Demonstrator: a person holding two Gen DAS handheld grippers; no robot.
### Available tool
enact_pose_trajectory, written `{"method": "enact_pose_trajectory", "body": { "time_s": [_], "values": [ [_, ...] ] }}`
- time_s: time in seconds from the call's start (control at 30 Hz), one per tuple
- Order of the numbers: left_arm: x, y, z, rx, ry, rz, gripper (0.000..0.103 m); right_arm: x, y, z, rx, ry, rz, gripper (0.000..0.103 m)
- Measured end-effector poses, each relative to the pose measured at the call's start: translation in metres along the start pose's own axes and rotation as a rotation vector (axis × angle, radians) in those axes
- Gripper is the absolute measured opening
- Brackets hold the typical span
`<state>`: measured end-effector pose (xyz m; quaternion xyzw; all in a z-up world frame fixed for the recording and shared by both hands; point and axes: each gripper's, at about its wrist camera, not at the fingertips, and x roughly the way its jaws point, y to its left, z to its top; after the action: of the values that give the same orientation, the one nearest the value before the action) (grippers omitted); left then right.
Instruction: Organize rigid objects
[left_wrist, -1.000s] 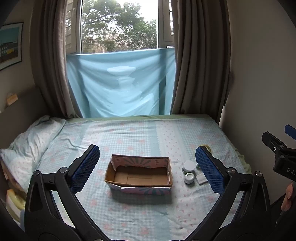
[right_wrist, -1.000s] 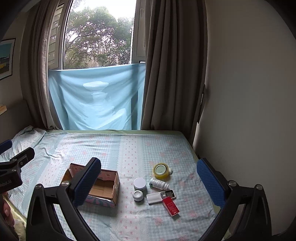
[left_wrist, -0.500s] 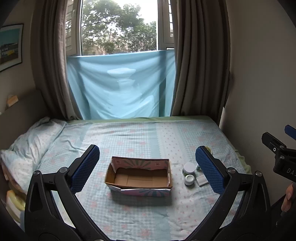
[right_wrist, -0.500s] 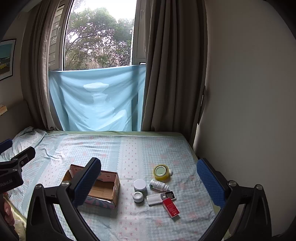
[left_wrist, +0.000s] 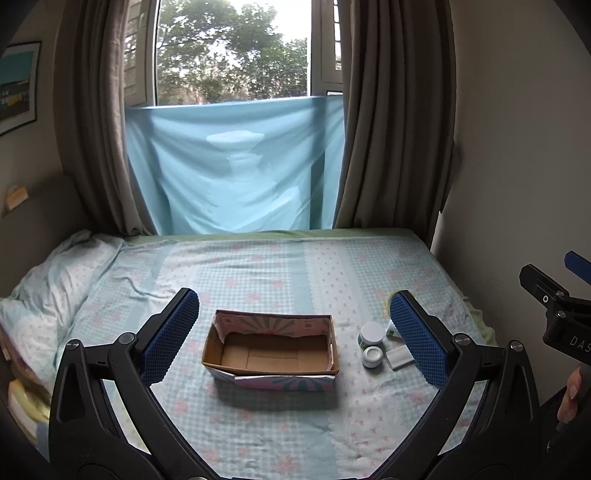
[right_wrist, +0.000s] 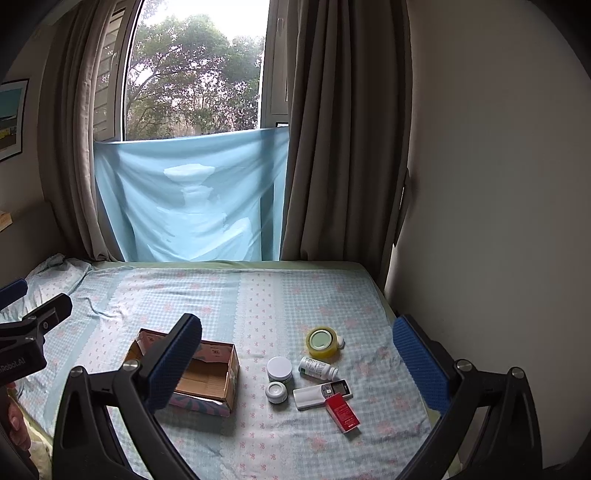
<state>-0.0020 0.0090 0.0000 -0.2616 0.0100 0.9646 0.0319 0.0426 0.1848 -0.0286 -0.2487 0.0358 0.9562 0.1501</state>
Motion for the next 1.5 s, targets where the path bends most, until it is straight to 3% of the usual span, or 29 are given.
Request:
{"method": "enact_pose_trajectory", "body": {
  "time_s": [0.3,0.53,0.9,1.13,1.5],
  "values": [
    [0.029,-0.004,0.006,0.003,0.094,-0.063,0.103,0.014,-0.004,0.004,-0.003,0.042,-0.018,0.103],
    [0.094,-0.034,-0.014,-0.017,0.225,-0.078,0.103,0.070,-0.037,-0.007,0.000,0.124,-0.014,0.103],
    [0.215,-0.129,-0.072,-0.046,0.421,-0.086,0.103,0.210,-0.103,-0.036,-0.026,0.234,0.030,0.103],
    [0.307,-0.186,-0.107,0.003,0.481,-0.096,0.103,0.307,-0.126,-0.061,-0.033,0.326,0.069,0.103],
    [0.438,-0.230,-0.179,0.103,0.535,-0.116,0.103,0.475,-0.114,-0.124,-0.085,0.470,0.113,0.103]
  ]
}}
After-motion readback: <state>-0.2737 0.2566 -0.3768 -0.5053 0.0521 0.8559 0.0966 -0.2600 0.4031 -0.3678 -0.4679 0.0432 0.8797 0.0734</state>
